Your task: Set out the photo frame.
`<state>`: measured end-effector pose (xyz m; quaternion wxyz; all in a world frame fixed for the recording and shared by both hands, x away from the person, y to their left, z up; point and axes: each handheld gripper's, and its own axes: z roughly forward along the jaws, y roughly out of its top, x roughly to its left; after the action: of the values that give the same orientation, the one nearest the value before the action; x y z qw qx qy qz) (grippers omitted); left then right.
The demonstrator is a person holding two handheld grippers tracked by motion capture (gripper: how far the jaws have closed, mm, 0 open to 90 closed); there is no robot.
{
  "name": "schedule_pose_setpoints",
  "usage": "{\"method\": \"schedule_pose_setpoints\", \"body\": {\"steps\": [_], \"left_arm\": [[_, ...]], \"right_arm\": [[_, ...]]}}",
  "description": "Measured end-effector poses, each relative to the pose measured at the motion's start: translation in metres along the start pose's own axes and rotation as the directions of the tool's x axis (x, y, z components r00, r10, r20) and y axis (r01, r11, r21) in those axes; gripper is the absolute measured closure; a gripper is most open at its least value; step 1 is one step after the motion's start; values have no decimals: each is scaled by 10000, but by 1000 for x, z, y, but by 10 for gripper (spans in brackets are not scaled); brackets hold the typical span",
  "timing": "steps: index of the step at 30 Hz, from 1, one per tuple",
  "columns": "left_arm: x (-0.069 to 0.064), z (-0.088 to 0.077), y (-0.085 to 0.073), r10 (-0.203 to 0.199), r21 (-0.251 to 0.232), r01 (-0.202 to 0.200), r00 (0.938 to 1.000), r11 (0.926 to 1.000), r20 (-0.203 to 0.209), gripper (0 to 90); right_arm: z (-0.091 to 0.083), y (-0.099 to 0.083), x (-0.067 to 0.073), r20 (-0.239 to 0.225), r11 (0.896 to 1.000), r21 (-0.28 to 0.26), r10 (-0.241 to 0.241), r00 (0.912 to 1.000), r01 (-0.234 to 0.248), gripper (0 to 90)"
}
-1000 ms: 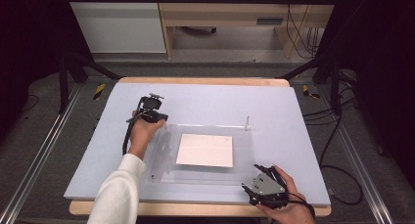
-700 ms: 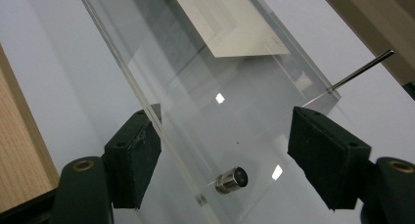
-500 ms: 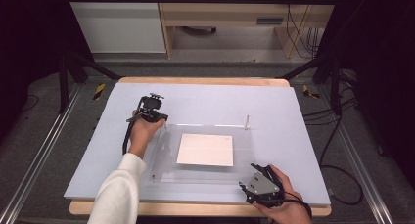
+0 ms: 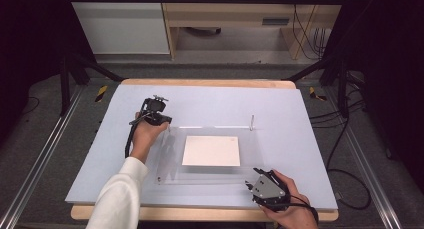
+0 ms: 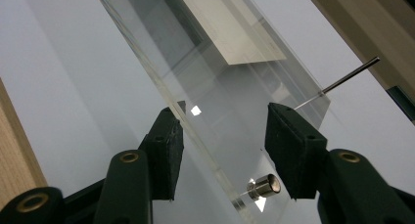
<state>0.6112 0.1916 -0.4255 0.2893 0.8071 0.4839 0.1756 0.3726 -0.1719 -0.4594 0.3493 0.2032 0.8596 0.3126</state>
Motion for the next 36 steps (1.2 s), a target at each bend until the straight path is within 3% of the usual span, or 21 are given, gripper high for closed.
{"method": "schedule_pose_setpoints", "body": {"steps": [1, 2, 3, 4, 7, 8, 10, 13, 14, 15, 19, 20, 21, 23, 24, 26, 27, 29, 36], "left_arm": [[0, 0, 0, 0, 0, 0, 10000, 10000, 0, 767], [-2, -5, 0, 22, -524, -24, 10000, 9986, -32, 728], [-2, -5, 0, 22, -524, -24, 10000, 9986, -32, 673], [-3, -8, 0, 142, -771, -151, 9998, 9969, -130, 617], [-8, -20, -1, 572, -1196, -619, 9975, 9909, -419, 581], [-12, -28, -5, 773, -1471, -833, 9960, 9856, -458, 523], [-14, -32, -7, 886, -1495, -947, 9950, 9842, -471, 469], [-21, -49, -18, 1261, -1805, -1343, 9904, 9744, -558, 385], [-21, -49, -18, 1261, -1805, -1343, 9904, 9744, -558, 364], [-24, -59, -25, 1217, -2270, -1296, 9914, 9652, -487, 329], [-26, -68, -32, 1345, -2489, -1338, 9908, 9593, -143, 297], [-30, -75, -35, 1444, -2629, -1415, 9895, 9544, -83, 268], [-30, -75, -35, 1444, -2629, -1415, 9895, 9544, -83, 240], [-35, -88, -37, 1554, -3116, -1392, 9875, 9400, 279, 221], [-35, -88, -37, 1554, -3116, -1392, 9875, 9400, 279, 208], [-39, -97, -37, 1794, -3369, -1567, 9831, 9284, 371, 174], [-41, -100, -38, 1824, -3406, -1580, 9824, 9269, 408, 159], [-43, -105, -39, 2151, -3387, -1864, 9754, 9223, 490, 125], [-48, -126, -44, 2490, -3465, -2171, 9672, 9126, 497, 124]], "right_arm": [[0, 0, 0, 21, 10000, 29, -44, 10000, 44, 495], [0, 0, 0, 38, 10000, 45, -56, 10000, 56, 497], [0, 1, 0, 42, 10000, 47, -72, 10000, 72, 498], [0, 1, 0, 32, 10000, 33, -51, 10000, 50, 499], [-1, 1, 0, 68, 10000, 4, -18, 10000, 18, 500], [-1, 2, -1, 69, 10000, -1, -20, 10000, 20, 504], [-2, 3, -1, 76, 10000, -32, 54, 10000, -54, 506], [-3, 4, -3, 64, 9999, -35, 124, 9999, -124, 506], [-3, 4, -3, 64, 9999, -35, 124, 9999, -124, 506], [-3, 5, -3, 70, 9998, 32, 195, 9998, -195, 506], [-4, 7, -5, 0, 9997, 107, 241, 9997, -241, 505], [-4, 9, -6, -27, 9995, 174, 276, 9996, -276, 506], [-4, 10, -7, -72, 9995, 198, 244, 9997, -243, 506], [-5, 12, -9, -143, 9992, 287, 292, 9995, -288, 506], [-5, 13, -10, -186, 9990, 332, 312, 9993, -305, 506], [-5, 13, -11, -222, 9989, 319, 359, 9991, -351, 506], [-6, 15, -14, -325, 9986, 312, 439, 9985, -429, 505], [-7, 17, -16, -368, 9982, 368, 490, 9981, -477, 506], [-10, 27, -27, -663, 9959, 615, 705, 9953, -664, 506]]}}
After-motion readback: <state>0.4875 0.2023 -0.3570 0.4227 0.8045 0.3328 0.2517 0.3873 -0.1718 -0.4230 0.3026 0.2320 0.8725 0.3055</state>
